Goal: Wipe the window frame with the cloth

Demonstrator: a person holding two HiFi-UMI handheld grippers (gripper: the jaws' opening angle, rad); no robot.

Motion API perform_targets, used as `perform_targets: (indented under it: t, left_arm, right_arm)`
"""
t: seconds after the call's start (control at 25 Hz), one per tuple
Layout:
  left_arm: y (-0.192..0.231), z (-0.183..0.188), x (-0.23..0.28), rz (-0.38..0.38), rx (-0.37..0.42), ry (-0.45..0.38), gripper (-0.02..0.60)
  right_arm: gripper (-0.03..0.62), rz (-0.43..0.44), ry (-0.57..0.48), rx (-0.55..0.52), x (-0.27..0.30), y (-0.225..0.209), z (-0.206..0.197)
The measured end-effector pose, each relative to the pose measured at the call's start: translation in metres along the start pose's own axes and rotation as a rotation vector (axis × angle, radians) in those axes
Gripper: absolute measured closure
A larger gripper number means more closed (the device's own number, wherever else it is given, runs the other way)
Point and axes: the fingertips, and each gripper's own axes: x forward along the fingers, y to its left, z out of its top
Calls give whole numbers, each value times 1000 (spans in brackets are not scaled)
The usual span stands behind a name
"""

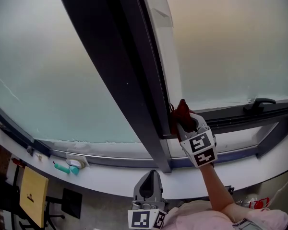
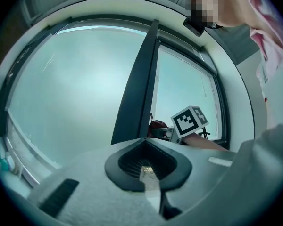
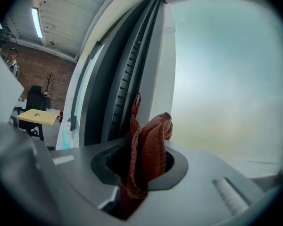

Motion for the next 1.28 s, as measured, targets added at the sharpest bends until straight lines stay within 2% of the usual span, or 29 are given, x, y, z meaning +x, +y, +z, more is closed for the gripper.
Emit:
perform_targets:
  t: [0.16, 0.28, 0.44, 0.6, 1.0, 1.28]
  left_arm:
    - [1, 2, 12, -46, -27, -20, 586]
    - [-4, -5, 21, -99, -40, 4, 586]
    - [-15, -11, 32, -154, -53, 18, 586]
    - [-21, -19, 35, -198, -14, 57, 586]
    - [-12, -11, 39, -153, 9, 28, 586]
    - [-22, -9, 44, -188, -16, 11, 586]
  right_arm:
    - [517, -59, 26, -83, 3, 2, -9]
    - [519, -97, 47, -141, 5, 4, -11]
    - [520, -94, 49, -139, 7, 4, -12]
    - [520, -87, 58, -124, 6, 3, -13]
    - [520, -112, 119, -141, 2, -10, -18]
    - [520, -143, 132, -142, -5, -21, -22]
